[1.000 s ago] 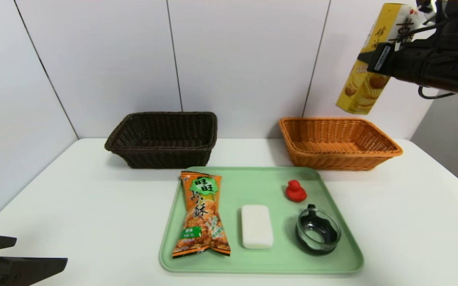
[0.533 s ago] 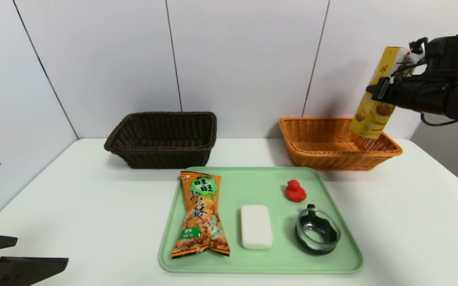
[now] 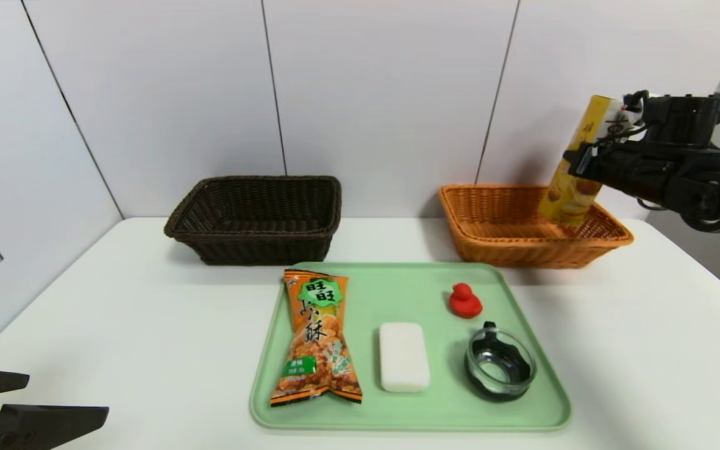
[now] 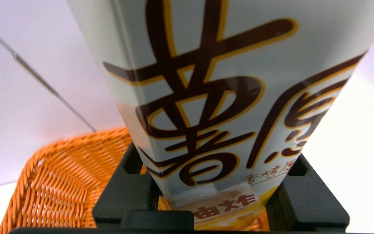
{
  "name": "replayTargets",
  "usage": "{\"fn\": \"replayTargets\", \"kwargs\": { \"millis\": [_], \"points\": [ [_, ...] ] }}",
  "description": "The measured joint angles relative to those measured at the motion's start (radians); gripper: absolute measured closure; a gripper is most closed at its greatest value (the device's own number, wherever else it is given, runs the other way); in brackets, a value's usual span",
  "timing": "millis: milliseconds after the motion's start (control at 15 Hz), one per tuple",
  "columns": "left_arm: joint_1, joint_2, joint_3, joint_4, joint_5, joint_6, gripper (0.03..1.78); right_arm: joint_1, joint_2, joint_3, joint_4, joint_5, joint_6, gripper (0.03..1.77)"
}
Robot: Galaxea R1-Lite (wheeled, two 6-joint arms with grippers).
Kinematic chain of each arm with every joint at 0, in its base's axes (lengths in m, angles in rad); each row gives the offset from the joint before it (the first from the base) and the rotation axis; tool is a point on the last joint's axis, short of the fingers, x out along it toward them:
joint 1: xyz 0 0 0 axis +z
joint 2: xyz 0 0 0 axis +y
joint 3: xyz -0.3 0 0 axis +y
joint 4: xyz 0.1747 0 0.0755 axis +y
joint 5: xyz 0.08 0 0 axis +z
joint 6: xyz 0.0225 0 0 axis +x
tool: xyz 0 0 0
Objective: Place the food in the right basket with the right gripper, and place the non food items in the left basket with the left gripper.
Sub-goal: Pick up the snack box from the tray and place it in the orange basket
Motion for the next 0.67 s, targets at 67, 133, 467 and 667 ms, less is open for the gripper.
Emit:
{"fn": "replayTargets", "kwargs": {
  "millis": [67, 133, 467, 667],
  "points": [
    [0.000, 0.000, -0.001, 0.000, 0.001, 0.000, 0.12, -0.001, 0.007, 0.001, 0.000, 0.001, 0.000, 0.96],
    [0.000, 0.000, -0.002, 0.000, 0.001, 0.000, 0.12, -0.002, 0.013, 0.003, -0.001, 0.001, 0.000, 0.96],
    [0.000, -0.001, -0.002, 0.000, 0.001, -0.002, 0.12, 0.000, 0.035, 0.007, -0.016, 0.006, -0.001, 0.96],
    [0.000, -0.001, -0.005, 0.000, 0.001, -0.002, 0.12, 0.006, 0.056, 0.007, -0.067, 0.005, -0.004, 0.96]
  ]
}}
